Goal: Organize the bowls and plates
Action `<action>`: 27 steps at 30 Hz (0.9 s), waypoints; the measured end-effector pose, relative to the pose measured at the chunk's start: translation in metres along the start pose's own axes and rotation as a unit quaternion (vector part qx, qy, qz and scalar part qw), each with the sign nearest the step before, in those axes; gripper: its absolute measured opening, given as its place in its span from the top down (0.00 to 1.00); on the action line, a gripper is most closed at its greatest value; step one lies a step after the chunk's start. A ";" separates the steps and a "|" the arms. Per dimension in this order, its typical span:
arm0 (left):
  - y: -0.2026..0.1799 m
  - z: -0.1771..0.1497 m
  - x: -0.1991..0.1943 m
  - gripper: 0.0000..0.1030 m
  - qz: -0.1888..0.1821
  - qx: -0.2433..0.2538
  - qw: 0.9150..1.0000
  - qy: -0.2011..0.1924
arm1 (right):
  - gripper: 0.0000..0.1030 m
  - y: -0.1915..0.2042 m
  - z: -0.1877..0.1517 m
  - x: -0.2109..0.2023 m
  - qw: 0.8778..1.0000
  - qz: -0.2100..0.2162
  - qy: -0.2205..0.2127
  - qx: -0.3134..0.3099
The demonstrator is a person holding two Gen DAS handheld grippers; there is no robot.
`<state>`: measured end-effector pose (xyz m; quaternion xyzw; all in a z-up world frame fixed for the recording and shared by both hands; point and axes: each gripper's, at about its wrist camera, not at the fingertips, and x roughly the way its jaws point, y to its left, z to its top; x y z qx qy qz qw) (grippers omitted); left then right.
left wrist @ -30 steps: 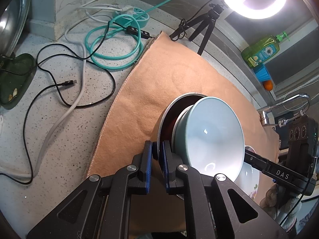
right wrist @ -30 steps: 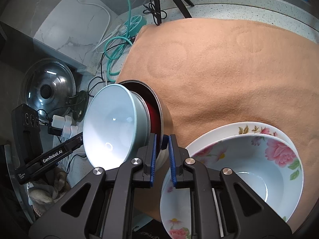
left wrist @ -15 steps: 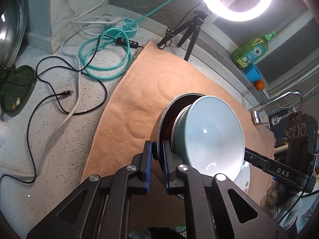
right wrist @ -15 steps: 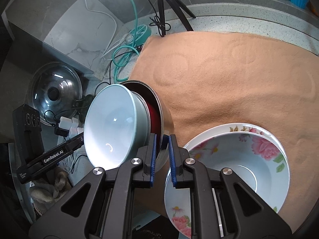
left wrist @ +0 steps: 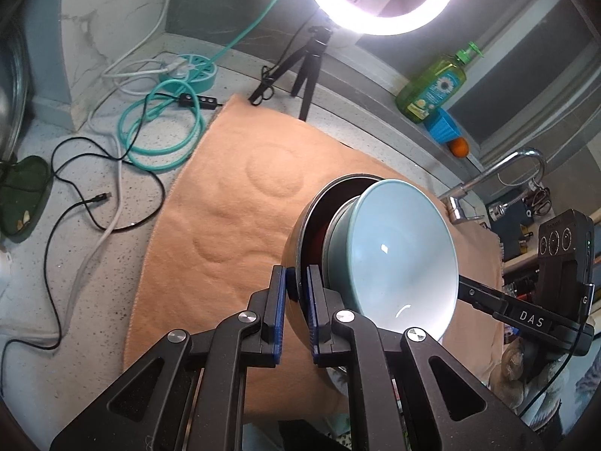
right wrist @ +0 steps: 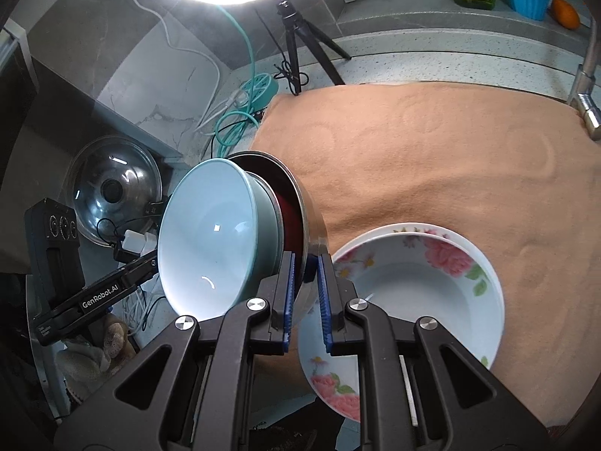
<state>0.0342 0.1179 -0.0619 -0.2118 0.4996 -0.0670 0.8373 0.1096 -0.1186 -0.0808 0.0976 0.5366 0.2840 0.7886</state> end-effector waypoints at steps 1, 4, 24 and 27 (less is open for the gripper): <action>-0.004 -0.001 0.001 0.91 -0.003 0.004 1.000 0.002 | 0.87 -0.003 -0.001 -0.004 1.000 -0.002 -0.002 0.002; -0.015 -0.004 0.004 0.91 -0.012 0.014 1.000 0.008 | 0.87 -0.013 -0.006 -0.015 1.000 -0.006 -0.006 0.010; -0.070 -0.028 0.042 0.91 -0.038 0.069 0.995 0.067 | 0.88 -0.075 -0.043 -0.049 0.997 -0.041 -0.015 0.071; -0.074 -0.031 0.047 0.91 -0.038 0.074 0.994 0.074 | 0.87 -0.081 -0.047 -0.049 0.996 -0.046 -0.011 0.078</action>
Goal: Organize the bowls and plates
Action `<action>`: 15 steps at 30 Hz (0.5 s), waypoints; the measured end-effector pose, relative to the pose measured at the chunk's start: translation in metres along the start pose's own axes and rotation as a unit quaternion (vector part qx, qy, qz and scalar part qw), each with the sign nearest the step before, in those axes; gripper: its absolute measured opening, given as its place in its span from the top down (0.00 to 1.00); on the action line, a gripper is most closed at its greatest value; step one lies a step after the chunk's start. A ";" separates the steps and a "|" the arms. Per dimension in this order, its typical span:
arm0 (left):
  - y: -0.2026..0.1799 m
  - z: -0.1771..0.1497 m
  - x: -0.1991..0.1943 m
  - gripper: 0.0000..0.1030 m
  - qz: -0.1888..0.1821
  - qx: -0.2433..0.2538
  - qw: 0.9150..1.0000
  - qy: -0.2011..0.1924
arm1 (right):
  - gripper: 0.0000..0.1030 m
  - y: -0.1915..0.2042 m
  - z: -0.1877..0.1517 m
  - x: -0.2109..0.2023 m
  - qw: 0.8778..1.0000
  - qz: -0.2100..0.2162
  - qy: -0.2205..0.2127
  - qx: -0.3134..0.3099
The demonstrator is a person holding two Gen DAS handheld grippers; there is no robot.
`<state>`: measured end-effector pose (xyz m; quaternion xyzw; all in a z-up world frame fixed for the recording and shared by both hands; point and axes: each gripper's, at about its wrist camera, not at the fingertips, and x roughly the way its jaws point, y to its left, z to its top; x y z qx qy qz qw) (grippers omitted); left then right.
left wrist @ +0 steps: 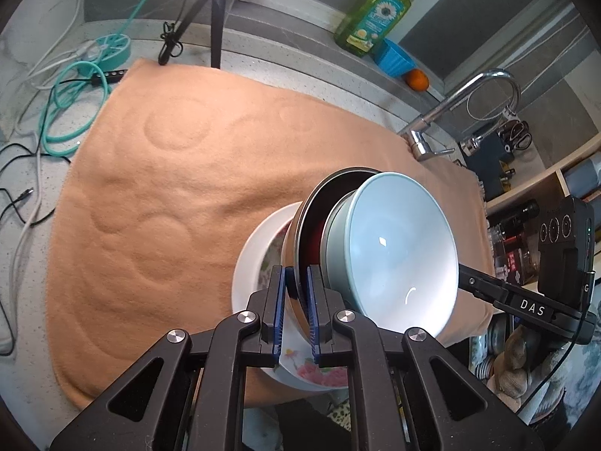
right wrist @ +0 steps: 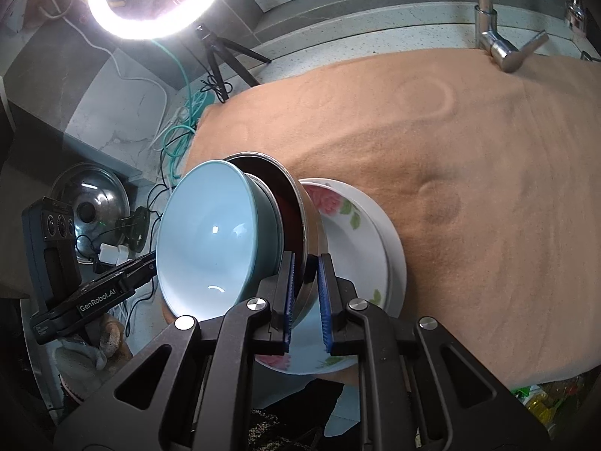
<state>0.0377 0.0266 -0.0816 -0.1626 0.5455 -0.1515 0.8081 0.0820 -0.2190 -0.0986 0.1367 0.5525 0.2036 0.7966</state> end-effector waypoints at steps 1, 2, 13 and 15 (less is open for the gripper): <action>-0.001 -0.001 0.001 0.91 0.000 0.002 1.000 0.001 | 0.87 -0.002 -0.001 0.000 1.000 -0.001 0.000 0.002; -0.002 -0.001 0.003 0.91 0.000 0.003 1.000 0.004 | 0.87 -0.003 -0.002 0.000 1.000 -0.002 0.000 0.003; -0.006 -0.005 0.011 0.91 0.003 0.008 1.000 0.014 | 0.87 -0.012 -0.010 0.004 1.000 -0.006 0.006 0.014; -0.006 -0.006 0.013 0.91 0.004 0.009 1.000 0.016 | 0.87 -0.014 -0.010 0.005 1.000 -0.006 0.009 0.017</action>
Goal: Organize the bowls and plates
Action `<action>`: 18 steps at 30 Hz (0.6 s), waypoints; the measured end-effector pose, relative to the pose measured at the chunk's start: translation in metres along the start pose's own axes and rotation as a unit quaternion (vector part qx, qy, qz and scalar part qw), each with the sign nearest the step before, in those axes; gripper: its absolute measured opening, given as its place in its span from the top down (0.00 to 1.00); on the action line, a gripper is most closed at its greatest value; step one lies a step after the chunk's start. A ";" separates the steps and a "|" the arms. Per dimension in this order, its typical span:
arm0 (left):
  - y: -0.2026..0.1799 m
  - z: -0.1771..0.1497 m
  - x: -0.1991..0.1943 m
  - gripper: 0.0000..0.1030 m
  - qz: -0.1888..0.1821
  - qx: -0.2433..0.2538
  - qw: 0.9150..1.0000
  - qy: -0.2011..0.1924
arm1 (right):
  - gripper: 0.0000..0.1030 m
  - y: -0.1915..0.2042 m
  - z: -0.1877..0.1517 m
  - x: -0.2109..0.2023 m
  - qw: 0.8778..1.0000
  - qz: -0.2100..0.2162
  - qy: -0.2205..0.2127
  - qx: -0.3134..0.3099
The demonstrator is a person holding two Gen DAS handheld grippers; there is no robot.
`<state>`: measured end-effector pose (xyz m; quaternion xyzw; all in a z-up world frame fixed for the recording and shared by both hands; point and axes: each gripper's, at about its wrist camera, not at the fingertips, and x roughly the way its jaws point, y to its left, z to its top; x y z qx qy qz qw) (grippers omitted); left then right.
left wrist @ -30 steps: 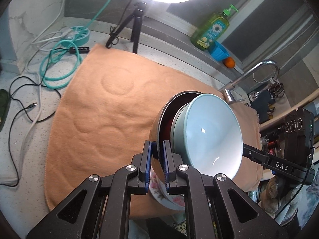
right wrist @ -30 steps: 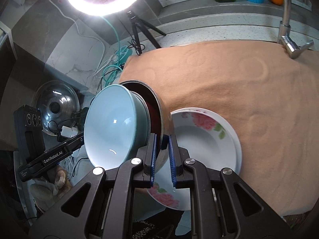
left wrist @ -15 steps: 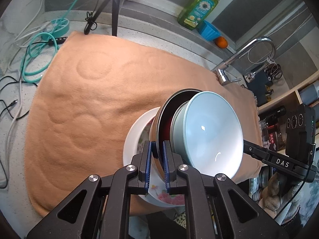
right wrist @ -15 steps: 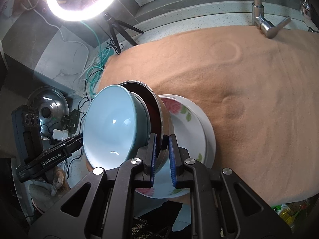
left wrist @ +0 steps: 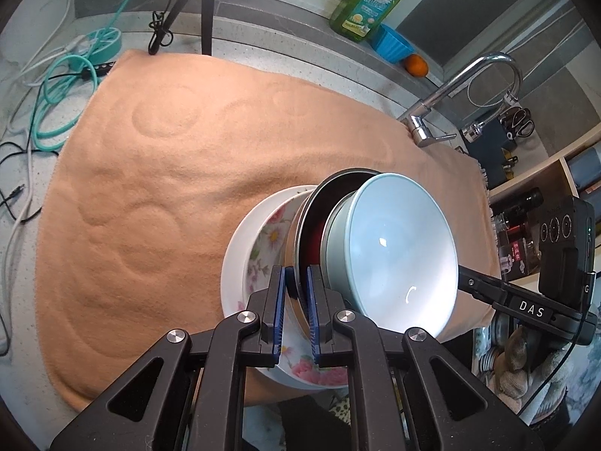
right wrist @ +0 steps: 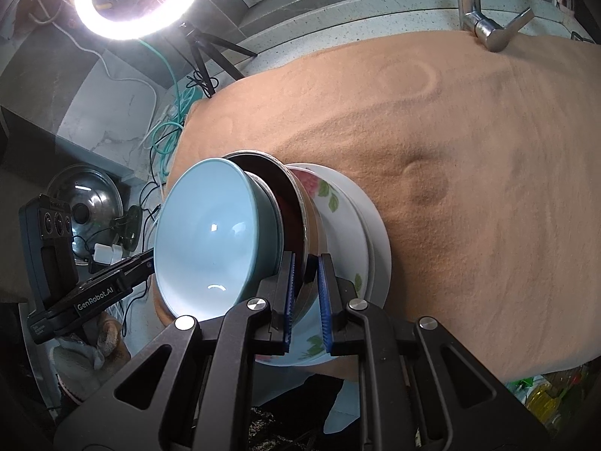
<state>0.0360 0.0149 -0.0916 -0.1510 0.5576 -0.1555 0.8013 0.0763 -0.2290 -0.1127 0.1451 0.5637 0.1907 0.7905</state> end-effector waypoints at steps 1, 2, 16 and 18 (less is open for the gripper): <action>0.000 0.000 0.000 0.91 0.000 0.000 1.000 0.001 | 0.87 -0.001 0.000 0.001 1.000 0.000 0.001 0.001; 0.000 -0.001 0.001 0.91 0.001 0.000 1.000 0.001 | 0.87 -0.001 -0.001 0.001 1.000 0.000 0.002 0.001; 0.001 -0.002 0.006 0.91 0.005 0.002 1.000 0.006 | 0.87 -0.003 -0.005 0.004 1.000 0.002 0.005 0.002; 0.002 -0.002 0.006 0.91 0.006 0.004 1.000 0.006 | 0.87 -0.003 -0.005 0.004 1.000 0.001 0.005 -0.001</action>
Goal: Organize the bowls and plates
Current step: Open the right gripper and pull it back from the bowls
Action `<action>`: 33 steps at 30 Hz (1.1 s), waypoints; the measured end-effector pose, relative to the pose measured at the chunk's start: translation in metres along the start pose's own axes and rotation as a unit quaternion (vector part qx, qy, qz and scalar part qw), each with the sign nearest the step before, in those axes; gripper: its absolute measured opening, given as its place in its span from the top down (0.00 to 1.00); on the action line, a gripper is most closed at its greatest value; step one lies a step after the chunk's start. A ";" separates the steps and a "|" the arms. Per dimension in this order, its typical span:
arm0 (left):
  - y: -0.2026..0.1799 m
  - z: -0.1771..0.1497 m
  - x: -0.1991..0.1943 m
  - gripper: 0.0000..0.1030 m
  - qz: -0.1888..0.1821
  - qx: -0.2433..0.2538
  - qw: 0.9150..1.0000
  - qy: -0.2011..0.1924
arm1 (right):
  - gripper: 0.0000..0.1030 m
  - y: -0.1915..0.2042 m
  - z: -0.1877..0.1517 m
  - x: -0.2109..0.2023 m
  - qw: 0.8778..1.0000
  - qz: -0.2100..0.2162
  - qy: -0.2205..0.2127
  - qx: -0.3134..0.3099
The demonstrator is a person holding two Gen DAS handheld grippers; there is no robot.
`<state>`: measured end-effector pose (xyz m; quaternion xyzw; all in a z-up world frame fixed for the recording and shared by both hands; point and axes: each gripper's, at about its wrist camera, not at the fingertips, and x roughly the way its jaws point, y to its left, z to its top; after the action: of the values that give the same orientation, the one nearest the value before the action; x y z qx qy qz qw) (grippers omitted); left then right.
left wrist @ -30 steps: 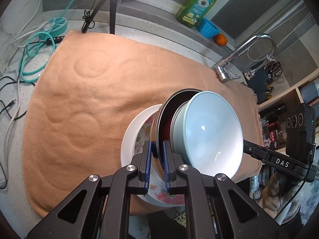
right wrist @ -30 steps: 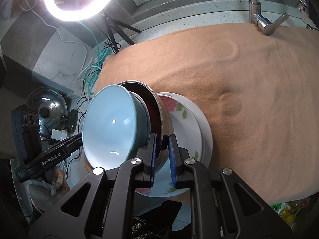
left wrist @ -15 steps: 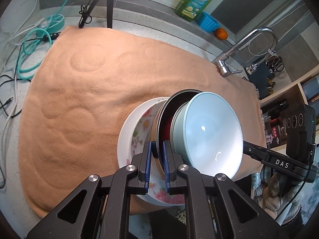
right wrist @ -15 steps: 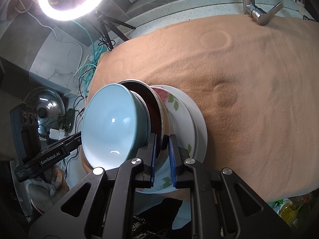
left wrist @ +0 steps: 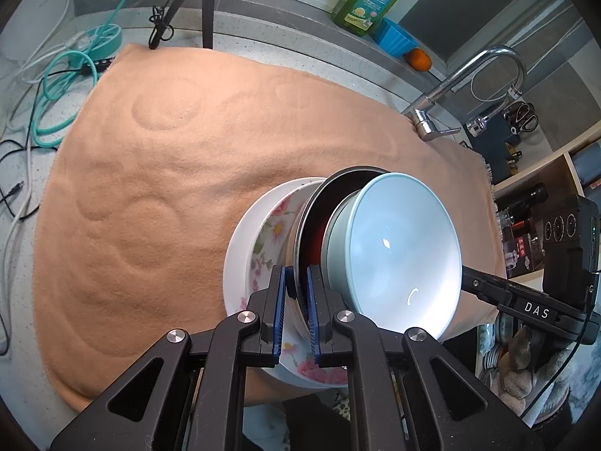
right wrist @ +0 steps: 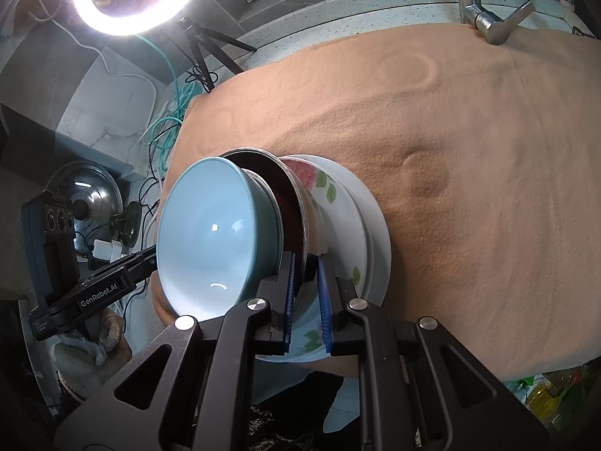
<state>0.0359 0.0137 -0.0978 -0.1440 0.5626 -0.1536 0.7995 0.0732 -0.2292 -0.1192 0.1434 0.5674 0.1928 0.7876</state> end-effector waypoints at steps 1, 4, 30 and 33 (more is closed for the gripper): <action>0.000 0.000 0.000 0.91 0.000 0.001 1.000 0.000 | 0.87 0.000 0.000 0.000 1.000 0.000 0.000 -0.001; -0.001 0.000 0.000 0.91 0.003 0.006 1.000 -0.003 | 0.87 0.001 -0.001 -0.001 1.000 0.000 0.000 -0.003; -0.004 -0.018 -0.024 0.85 0.045 0.041 0.997 -0.041 | 0.51 0.009 -0.022 -0.038 0.993 -0.070 -0.078 -0.046; -0.005 -0.022 -0.027 0.80 0.052 0.046 0.996 -0.046 | 0.50 0.013 -0.028 -0.043 0.992 -0.078 -0.087 -0.051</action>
<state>0.0057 0.0192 -0.0795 -0.0843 0.5242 -0.1306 0.8373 0.0331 -0.2379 -0.0861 0.0748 0.4956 0.1461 0.8529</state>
